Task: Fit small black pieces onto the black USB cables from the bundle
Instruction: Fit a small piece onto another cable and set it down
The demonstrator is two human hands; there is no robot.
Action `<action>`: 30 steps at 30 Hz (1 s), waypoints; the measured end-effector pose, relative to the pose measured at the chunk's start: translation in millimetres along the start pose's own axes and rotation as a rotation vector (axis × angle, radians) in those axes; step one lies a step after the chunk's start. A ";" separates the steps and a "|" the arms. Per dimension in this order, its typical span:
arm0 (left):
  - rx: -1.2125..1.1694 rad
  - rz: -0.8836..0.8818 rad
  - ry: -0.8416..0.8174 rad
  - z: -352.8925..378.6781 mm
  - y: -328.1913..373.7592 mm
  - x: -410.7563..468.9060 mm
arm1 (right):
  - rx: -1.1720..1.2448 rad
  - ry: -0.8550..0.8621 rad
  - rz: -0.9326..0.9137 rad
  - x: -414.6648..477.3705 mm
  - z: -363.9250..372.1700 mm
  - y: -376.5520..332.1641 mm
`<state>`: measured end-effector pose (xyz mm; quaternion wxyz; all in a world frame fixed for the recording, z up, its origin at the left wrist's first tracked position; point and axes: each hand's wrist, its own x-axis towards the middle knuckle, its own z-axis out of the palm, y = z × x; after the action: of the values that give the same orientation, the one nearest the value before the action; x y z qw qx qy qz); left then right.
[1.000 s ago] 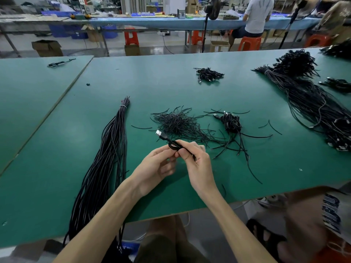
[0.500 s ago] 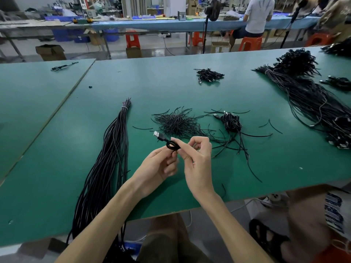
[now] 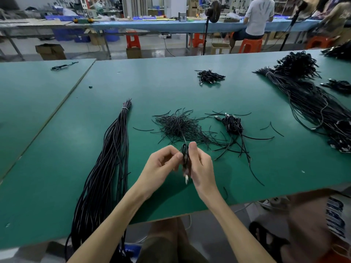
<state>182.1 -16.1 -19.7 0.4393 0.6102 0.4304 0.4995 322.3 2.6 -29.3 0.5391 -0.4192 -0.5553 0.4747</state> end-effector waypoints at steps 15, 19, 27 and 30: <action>0.005 -0.012 0.162 -3.8 -2.5 4.4 | -0.407 0.045 -0.434 -2.5 1.5 0.4; 0.027 0.019 0.277 -5.3 -4.2 6.2 | -0.557 -0.013 -0.524 -6.7 5.2 3.5; 0.378 0.156 0.381 -4.9 -8.1 4.5 | -0.206 -0.082 -0.257 -3.9 1.0 -0.7; 0.514 0.247 0.399 0.3 -7.4 3.0 | 0.068 -0.178 0.012 -1.8 -2.7 -1.6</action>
<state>182.2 -11.4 -26.2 0.1145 0.6385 0.5426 0.5336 325.2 0.7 -28.2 0.4989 -0.3599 -0.5820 0.5319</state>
